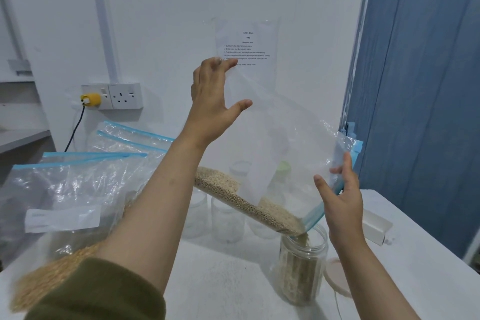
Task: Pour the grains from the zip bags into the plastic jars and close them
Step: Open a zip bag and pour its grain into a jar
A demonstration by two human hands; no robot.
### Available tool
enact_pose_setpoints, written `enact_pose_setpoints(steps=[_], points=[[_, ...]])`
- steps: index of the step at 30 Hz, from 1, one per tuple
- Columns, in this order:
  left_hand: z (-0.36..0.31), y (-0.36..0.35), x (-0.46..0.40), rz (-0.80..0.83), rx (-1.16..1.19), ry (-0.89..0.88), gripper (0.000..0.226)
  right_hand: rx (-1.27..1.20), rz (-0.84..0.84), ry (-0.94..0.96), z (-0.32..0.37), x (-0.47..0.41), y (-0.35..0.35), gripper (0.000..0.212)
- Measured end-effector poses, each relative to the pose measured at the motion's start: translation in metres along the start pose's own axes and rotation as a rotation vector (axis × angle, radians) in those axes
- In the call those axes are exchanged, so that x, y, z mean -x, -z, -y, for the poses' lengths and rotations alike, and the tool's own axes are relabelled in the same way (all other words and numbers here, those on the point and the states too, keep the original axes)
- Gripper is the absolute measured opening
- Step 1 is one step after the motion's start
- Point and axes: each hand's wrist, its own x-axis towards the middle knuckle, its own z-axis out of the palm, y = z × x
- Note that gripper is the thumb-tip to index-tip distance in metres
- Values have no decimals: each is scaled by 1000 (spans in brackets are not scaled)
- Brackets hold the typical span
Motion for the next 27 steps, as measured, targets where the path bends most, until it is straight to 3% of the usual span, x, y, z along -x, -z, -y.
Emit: enact_pose_setpoints(steps=[27], points=[[-5,3,3,-4,8,-10,69,-15,4,-12,-1,3,3,72]])
